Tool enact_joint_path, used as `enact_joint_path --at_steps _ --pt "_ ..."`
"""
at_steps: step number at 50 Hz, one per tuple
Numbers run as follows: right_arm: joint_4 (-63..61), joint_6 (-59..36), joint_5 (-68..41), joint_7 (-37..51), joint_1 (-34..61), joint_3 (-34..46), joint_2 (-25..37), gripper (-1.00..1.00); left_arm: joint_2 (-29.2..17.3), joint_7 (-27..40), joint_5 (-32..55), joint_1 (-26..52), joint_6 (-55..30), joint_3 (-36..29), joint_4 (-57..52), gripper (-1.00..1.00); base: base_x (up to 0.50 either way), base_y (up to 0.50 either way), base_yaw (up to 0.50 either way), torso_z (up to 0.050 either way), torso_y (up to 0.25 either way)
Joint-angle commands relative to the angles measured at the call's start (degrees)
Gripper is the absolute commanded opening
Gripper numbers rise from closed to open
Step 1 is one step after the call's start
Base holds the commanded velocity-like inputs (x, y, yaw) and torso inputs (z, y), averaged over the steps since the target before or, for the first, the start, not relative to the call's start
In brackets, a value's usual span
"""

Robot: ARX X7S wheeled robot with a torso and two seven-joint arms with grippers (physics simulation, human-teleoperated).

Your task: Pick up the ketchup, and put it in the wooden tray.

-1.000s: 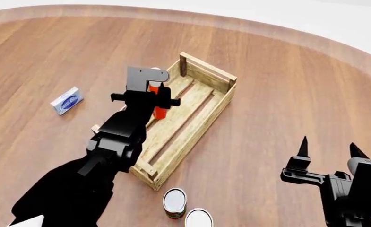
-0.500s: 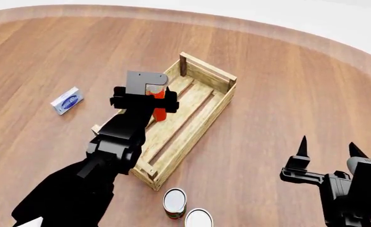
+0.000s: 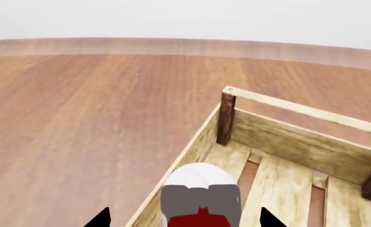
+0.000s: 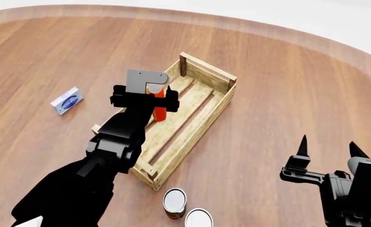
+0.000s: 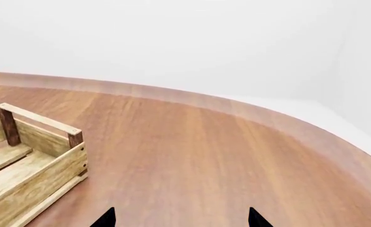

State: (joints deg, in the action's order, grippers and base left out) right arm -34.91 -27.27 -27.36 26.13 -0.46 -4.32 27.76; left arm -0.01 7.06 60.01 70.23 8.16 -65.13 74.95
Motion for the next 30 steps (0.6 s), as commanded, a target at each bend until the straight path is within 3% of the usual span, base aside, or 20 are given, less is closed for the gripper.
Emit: enact_joint_path --at_steps 1,26,30 --pt "0.1 0.4 0.1 0.1 0.0 0.1 0.0 1.00 0.0 -0.2 0.2 0.2 0.2 -0.3 0.0 1.00 0.00 0.00 0.00 0.000 0.000" --pt "0.6 2.4 0.3 -0.8 -0.2 0.3 0.1 1.00 -0.4 -3.4 -14.7 -2.1 -1.5 14.5 -0.4 1.00 0.00 0.00 0.00 -0.014 0.181" --pt "0.6 2.7 0.3 -0.9 -0.3 0.3 0.1 1.00 -3.8 -0.6 -13.8 -3.8 -5.2 14.3 -9.7 1.00 0.00 0.00 0.00 -0.015 0.190"
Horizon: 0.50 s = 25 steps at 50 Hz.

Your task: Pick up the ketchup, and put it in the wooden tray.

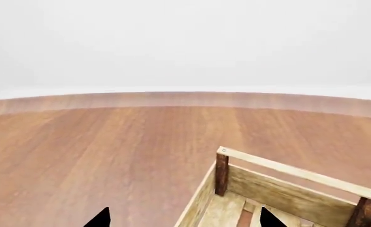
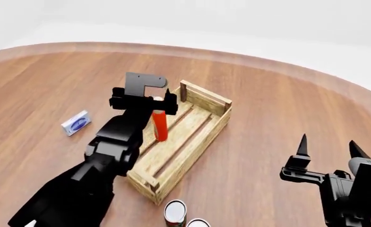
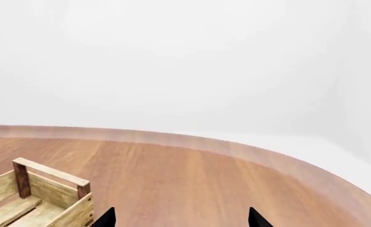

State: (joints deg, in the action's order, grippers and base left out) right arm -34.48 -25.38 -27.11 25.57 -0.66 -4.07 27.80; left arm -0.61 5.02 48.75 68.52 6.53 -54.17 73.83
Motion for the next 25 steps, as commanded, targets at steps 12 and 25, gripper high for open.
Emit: enact_joint_path --at_steps 12,25 --pt "-4.6 -0.8 0.1 1.8 -1.5 1.1 -0.5 1.00 -18.2 12.5 2.8 -7.7 -14.4 4.0 -45.9 1.00 0.00 0.00 0.00 -0.015 0.192" --pt "-5.6 0.5 1.1 2.0 -2.4 2.1 -0.9 1.00 -32.0 20.0 1.8 -17.3 -12.2 4.6 -70.6 1.00 0.00 0.00 0.00 -0.015 0.188"
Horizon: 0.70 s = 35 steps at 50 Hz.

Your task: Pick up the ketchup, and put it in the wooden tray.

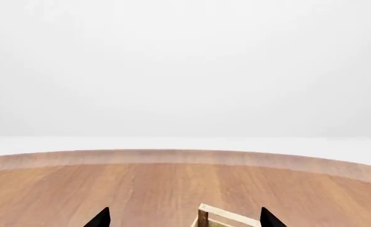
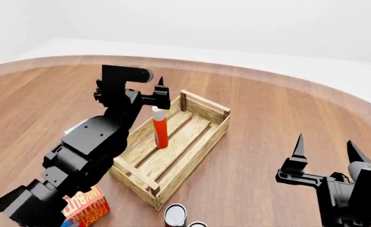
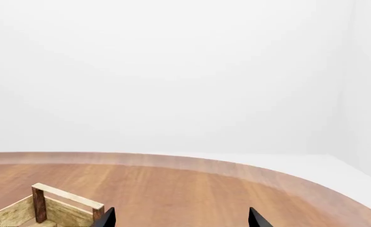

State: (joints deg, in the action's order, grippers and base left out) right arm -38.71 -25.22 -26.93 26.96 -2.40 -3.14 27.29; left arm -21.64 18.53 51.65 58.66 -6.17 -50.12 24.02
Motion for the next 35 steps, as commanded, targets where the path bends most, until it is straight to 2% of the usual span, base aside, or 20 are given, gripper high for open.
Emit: enact_joint_path --at_steps 1,7,18,23,35 --pt "-1.5 0.3 1.1 0.8 -0.7 1.4 -0.4 1.00 -12.1 7.1 -1.6 -8.5 1.0 0.5 -22.4 1.00 0.00 0.00 0.00 -0.016 0.186" --pt "-3.0 -0.4 3.4 1.9 -0.2 3.4 -0.3 1.00 -18.4 11.0 -4.2 -16.2 4.9 0.3 -31.1 1.00 0.00 0.00 0.00 -0.015 0.157" --pt "-3.3 0.7 7.7 2.9 -0.2 7.3 -0.8 1.00 -26.8 19.0 -5.6 -28.2 12.6 2.8 -41.1 1.00 0.00 0.00 0.00 -0.001 0.005" --pt "-4.2 1.9 9.0 2.7 -1.8 8.4 -0.4 1.00 -28.9 21.1 -6.1 -32.0 15.3 3.3 -43.8 1.00 0.00 0.00 0.00 0.000 0.000" --pt "-4.4 7.6 10.8 2.4 -7.4 8.8 -0.6 1.00 -29.6 23.6 -4.3 -36.2 18.7 4.7 -43.8 1.00 0.00 0.00 0.00 0.000 0.000"
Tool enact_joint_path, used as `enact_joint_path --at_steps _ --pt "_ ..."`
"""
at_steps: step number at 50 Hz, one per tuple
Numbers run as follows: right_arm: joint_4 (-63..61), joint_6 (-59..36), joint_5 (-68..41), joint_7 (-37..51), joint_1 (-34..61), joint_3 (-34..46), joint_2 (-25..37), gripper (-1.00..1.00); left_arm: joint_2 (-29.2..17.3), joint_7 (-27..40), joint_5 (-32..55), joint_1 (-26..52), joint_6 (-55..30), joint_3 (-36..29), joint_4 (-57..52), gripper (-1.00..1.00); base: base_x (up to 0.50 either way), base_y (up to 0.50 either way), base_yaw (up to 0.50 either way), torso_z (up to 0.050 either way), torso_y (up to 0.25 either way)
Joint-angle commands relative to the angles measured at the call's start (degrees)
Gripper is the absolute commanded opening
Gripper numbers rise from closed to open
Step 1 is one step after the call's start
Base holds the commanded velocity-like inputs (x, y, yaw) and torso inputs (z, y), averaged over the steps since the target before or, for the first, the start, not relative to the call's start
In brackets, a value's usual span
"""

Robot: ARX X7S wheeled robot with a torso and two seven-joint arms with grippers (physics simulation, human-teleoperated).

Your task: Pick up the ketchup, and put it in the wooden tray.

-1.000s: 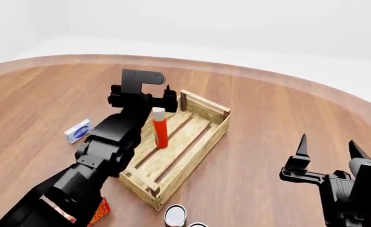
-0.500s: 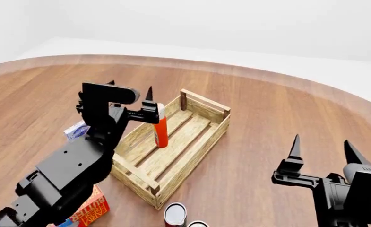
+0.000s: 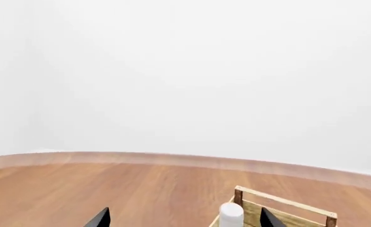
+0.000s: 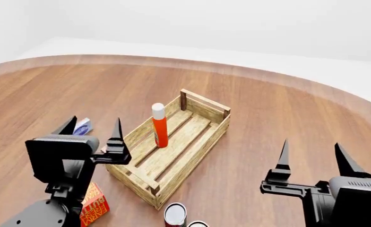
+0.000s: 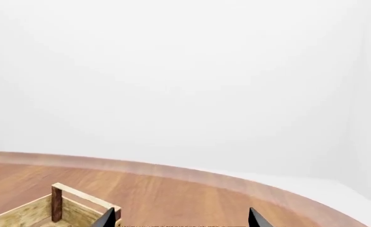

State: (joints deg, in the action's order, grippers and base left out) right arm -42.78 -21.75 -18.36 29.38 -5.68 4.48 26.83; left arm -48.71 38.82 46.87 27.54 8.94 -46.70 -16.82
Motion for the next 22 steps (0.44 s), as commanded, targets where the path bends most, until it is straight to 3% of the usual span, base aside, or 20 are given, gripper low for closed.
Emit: enact_joint_path --at_steps 1,22 --pt "-0.2 4.7 2.5 0.0 -4.8 1.3 -0.2 1.00 -2.6 3.4 0.6 -5.2 3.7 1.4 -3.0 1.00 0.00 0.00 0.00 0.000 0.000" --pt "4.8 12.0 3.8 -0.5 -8.4 2.1 -1.8 1.00 -2.0 3.4 -1.0 -5.4 3.7 1.2 -2.7 1.00 0.00 0.00 0.00 0.000 0.000"
